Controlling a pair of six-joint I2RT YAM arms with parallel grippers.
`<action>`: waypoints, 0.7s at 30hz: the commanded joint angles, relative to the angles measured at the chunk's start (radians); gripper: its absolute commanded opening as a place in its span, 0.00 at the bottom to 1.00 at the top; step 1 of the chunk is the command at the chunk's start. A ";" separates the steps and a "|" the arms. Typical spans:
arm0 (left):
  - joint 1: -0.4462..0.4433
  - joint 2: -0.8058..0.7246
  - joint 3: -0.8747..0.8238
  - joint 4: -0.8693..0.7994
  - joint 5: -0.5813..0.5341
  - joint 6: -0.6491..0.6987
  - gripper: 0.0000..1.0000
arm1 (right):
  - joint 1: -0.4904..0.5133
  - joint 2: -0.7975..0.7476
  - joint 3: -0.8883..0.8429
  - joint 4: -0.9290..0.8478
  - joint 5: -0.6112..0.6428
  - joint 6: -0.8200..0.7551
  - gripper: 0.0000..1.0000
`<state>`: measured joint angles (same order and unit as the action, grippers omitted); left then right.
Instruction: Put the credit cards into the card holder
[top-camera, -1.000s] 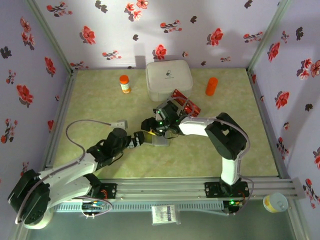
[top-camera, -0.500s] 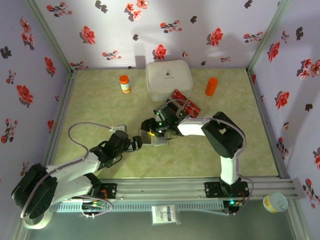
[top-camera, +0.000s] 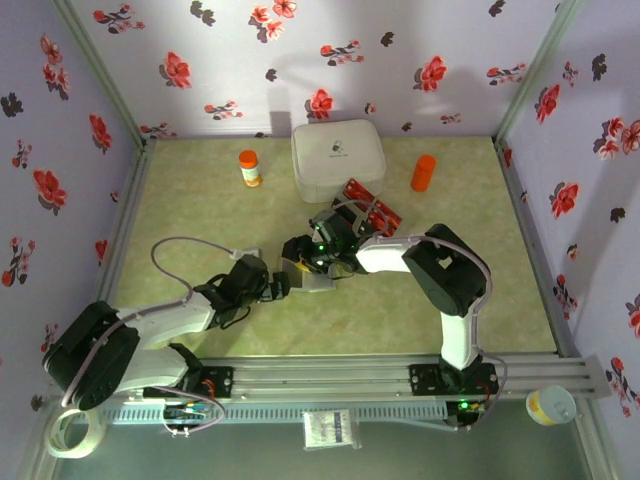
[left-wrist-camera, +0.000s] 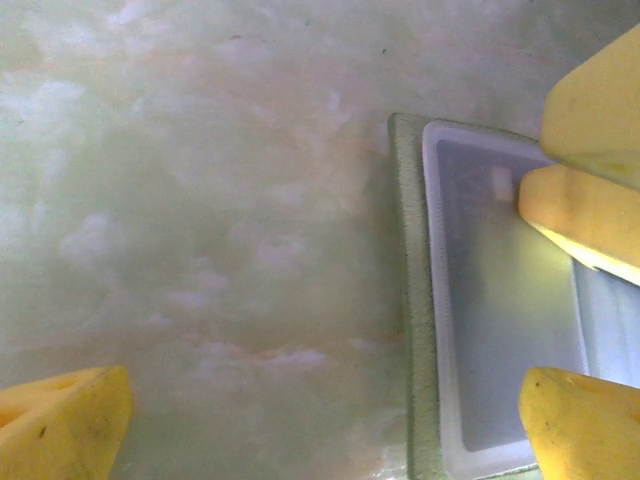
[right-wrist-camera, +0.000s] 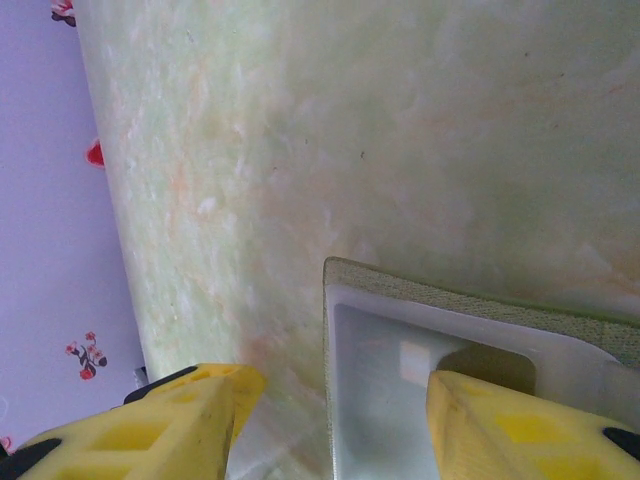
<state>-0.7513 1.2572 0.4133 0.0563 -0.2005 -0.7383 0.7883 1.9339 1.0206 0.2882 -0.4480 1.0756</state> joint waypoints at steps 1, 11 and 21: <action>0.007 0.033 0.035 -0.009 0.000 0.030 1.00 | 0.008 0.014 -0.014 0.029 0.014 0.025 0.54; 0.006 0.116 0.087 -0.148 -0.046 0.031 0.99 | -0.004 -0.044 0.029 -0.026 0.012 0.005 0.54; 0.006 0.151 0.099 -0.183 -0.062 0.021 0.98 | -0.121 -0.206 0.137 -0.395 0.080 -0.251 0.54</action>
<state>-0.7525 1.3716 0.5232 -0.0620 -0.2272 -0.7258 0.6983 1.7855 1.0954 0.0692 -0.4229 0.9634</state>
